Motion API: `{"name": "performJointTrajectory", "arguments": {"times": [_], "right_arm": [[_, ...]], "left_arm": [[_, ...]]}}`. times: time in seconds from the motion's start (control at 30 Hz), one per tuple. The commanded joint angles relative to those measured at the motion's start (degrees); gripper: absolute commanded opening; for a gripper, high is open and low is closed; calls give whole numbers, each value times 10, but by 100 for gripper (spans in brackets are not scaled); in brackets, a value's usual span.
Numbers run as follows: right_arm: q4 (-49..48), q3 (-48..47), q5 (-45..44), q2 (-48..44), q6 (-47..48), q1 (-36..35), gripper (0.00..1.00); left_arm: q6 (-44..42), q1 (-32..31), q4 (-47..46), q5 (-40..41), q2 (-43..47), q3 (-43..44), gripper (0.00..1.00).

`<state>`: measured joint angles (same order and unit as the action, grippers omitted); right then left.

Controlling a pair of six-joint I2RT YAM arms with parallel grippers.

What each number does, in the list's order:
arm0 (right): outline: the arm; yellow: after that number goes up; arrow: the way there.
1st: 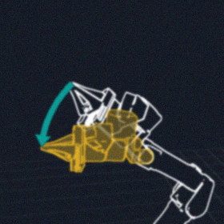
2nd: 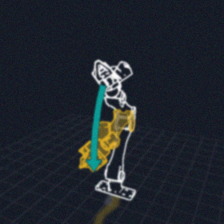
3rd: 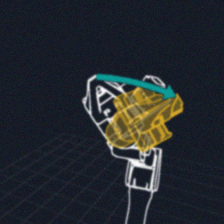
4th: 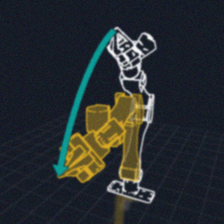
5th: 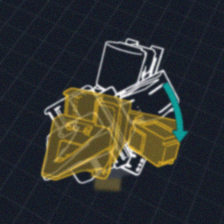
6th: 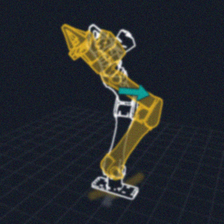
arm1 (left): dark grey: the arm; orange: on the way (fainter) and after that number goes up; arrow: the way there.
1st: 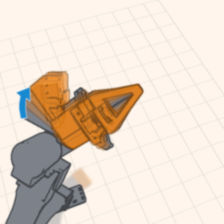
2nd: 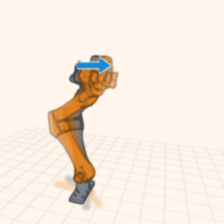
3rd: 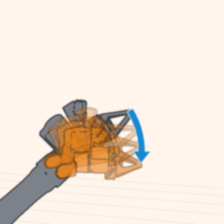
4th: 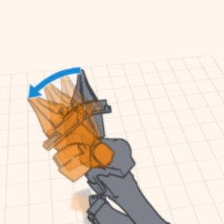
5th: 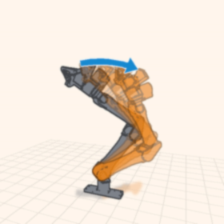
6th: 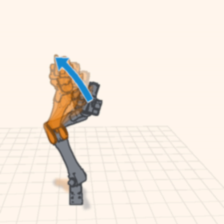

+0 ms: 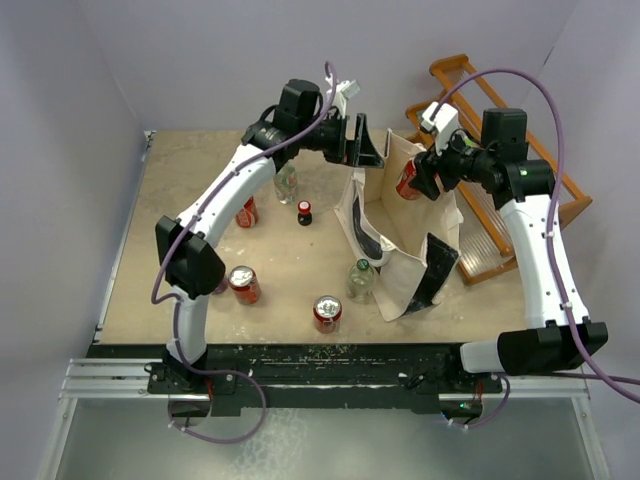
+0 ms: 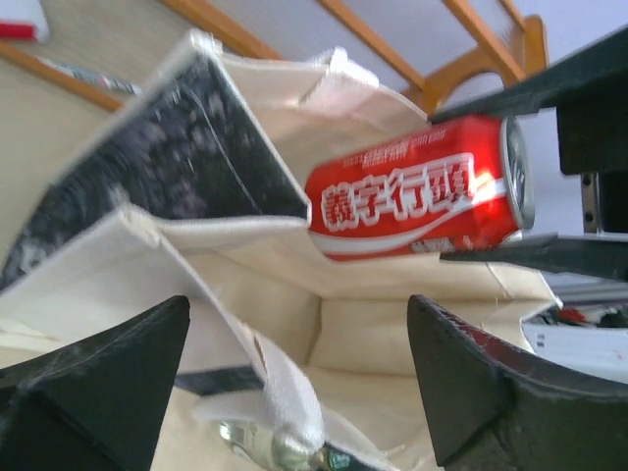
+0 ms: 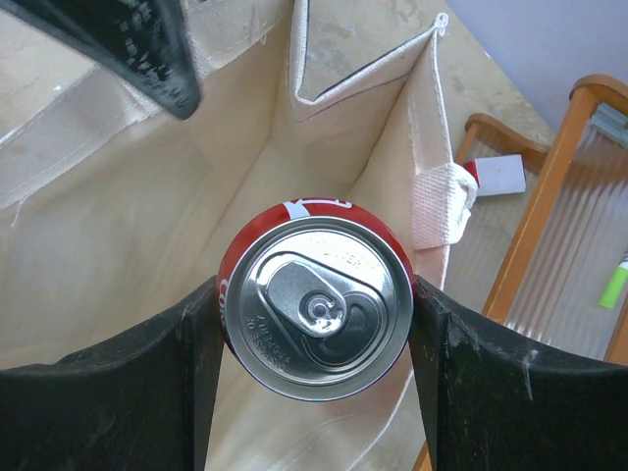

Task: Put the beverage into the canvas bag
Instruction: Move the canvas bag to the center of the board, then place the drink in the canvas bag.

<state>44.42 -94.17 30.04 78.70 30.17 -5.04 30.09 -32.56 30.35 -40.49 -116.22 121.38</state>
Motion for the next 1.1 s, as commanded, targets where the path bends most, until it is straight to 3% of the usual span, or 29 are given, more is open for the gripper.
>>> {"name": "performJointTrajectory", "arguments": {"times": [0.0, 0.13, 0.27, 0.4, 0.7, 1.0, 1.07], "right_arm": [[-50, -6, 39, -12, 9, -10, 1], [-51, -3, 39, -8, 10, -18, 1], [-54, 4, 45, -6, 9, -21, 0], [-63, 28, 53, -14, -3, -23, 0], [-86, 68, 59, -35, -31, -27, 0], [-130, 81, 7, -20, -18, -48, 0], [-136, 78, 0, -11, -11, -52, 0]], "left_arm": [[-139, 3, 74, 61, -38, 107, 100], [-224, 1, 112, 76, -69, 161, 99], [-304, -5, 89, 93, -69, 157, 99], [-344, -6, 34, 61, -58, 137, 99], [-415, -12, 40, -17, -96, 173, 99], [-363, -16, -6, 51, -87, 137, 60], [-341, -16, -21, 88, -76, 112, 46]]}}
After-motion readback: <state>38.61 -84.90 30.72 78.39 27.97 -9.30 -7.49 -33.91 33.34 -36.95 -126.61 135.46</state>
